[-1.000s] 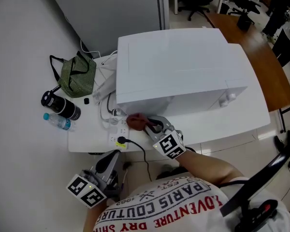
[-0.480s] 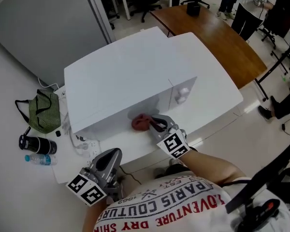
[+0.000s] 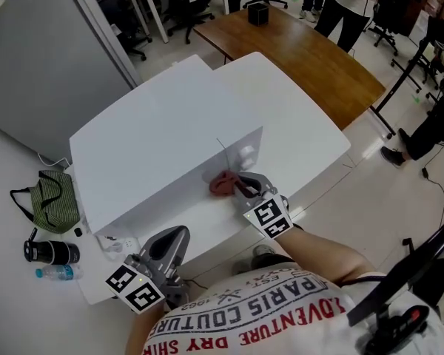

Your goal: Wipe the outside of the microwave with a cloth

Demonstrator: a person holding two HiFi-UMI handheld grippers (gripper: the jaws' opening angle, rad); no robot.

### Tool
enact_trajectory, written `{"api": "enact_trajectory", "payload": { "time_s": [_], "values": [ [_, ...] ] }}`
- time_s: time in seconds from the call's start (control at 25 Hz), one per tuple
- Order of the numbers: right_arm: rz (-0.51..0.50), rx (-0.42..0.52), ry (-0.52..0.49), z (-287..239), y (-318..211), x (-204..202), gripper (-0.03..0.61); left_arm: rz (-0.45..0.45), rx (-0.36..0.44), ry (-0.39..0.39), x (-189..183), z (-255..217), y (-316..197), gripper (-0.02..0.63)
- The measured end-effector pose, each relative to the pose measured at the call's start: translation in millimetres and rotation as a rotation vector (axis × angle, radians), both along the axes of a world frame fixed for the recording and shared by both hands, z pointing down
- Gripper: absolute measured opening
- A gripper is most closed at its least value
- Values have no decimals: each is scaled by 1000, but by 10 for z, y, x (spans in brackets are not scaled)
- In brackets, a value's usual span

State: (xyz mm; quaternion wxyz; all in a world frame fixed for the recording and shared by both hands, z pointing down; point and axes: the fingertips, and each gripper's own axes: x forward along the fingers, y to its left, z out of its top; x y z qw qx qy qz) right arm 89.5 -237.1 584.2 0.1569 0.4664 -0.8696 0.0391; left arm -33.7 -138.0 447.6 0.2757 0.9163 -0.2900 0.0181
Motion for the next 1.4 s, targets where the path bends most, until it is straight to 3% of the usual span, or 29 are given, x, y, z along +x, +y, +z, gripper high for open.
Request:
{"api": "enact_trajectory", "payload": {
  "time_s": [0.2,0.44,0.56,0.72,0.88,1.12,1.4],
  "values": [
    [-40,-15,-12,22,-15,-1,43,-28,-12,-13,-30,47,-52,5],
    [-150,-116,-44,-54,112,22,43,-66,-15,-10,-35,31,-59,5],
    [-221,-168,-80,-327,267,63,43,-88,-7,-22,-41,24,-45,6],
    [-412,-176,-115,-897,632,-19,43,-104,2,-31,-34,-13,49,5],
    [-519,-184,-176,-1365,938,-158,43,-92,36,-42,33,-124,167,5],
    [-604,-192,-198,-1579,1123,-379,43,-121,54,-34,33,-215,287,6],
    [-602,-203,-233,-1571,1122,-404,41,-145,95,-44,13,-353,364,6]
  ]
}}
